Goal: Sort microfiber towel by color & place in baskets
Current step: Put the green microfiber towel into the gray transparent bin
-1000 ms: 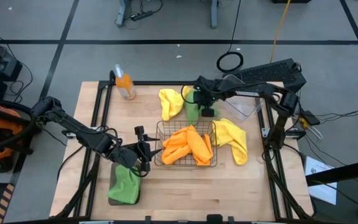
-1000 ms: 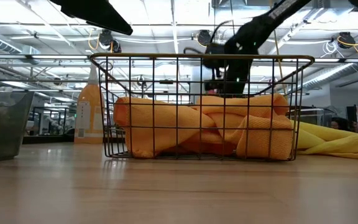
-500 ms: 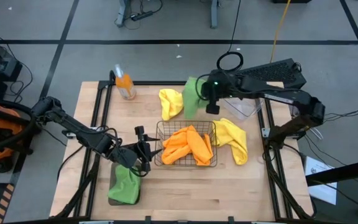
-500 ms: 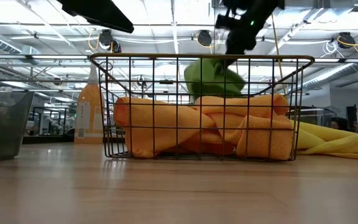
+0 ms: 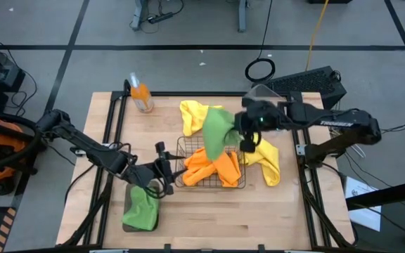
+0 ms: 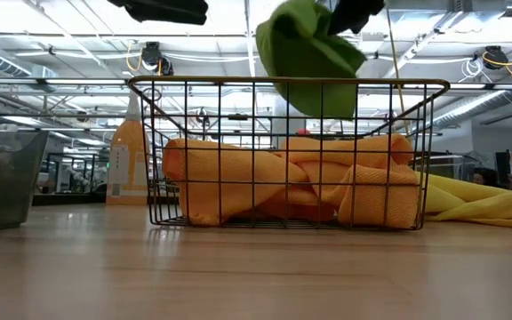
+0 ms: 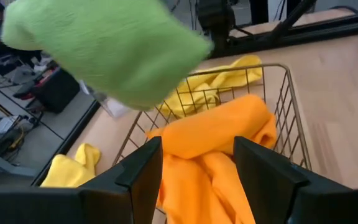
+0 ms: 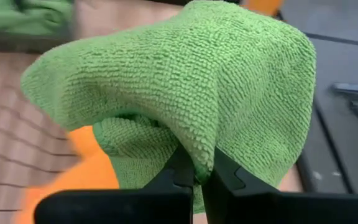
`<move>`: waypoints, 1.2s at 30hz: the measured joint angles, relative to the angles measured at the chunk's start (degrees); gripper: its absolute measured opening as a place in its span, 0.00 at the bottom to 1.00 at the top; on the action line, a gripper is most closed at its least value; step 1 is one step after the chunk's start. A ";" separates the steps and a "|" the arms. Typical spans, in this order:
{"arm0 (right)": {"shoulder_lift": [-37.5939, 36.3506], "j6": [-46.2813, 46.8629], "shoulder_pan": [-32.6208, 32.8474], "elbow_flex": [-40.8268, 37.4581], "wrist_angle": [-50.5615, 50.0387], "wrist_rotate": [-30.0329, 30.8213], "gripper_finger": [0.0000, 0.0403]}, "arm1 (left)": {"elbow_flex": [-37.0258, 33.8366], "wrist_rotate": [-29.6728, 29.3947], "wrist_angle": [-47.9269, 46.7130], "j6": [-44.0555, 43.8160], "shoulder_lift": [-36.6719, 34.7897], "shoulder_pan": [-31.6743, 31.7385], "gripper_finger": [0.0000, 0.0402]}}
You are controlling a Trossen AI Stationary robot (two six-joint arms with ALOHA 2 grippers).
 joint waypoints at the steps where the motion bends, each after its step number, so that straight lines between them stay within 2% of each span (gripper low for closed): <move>1: 0.08 1.34 1.50 0.00 -0.15 0.09 0.00 | 0.00 0.22 0.01 -0.04 0.33 0.00 0.51; 5: 0.34 5.83 7.35 0.00 -0.24 0.20 0.00 | -0.01 1.10 0.98 -1.49 1.92 -0.01 0.52; 8: 0.34 8.82 11.73 0.00 -0.02 1.26 0.00 | -0.02 1.14 4.03 -1.44 2.99 -0.09 0.58; 15: 0.34 15.58 23.29 -0.94 1.02 14.11 0.00 | -0.02 1.25 9.16 0.12 3.54 -2.22 0.79; 19: 0.36 18.45 28.73 -3.48 5.21 19.23 0.00 | -0.02 1.25 12.51 2.47 3.54 -4.69 0.86; 24: 0.42 18.46 33.41 -8.43 17.29 20.06 0.00 | -0.02 2.24 23.30 11.08 5.17 -7.42 0.88; 28: 1.94 16.07 35.13 -11.63 25.39 19.68 0.00 | -0.02 8.40 33.66 18.44 7.79 -8.04 0.88; 31: 4.33 14.27 35.49 -12.39 29.76 19.72 0.00 | -0.02 10.64 40.09 22.70 9.88 -8.03 0.88; 36: 9.79 10.30 35.47 -12.48 36.41 19.69 0.01 | 0.00 12.50 44.52 25.69 12.37 -7.42 0.88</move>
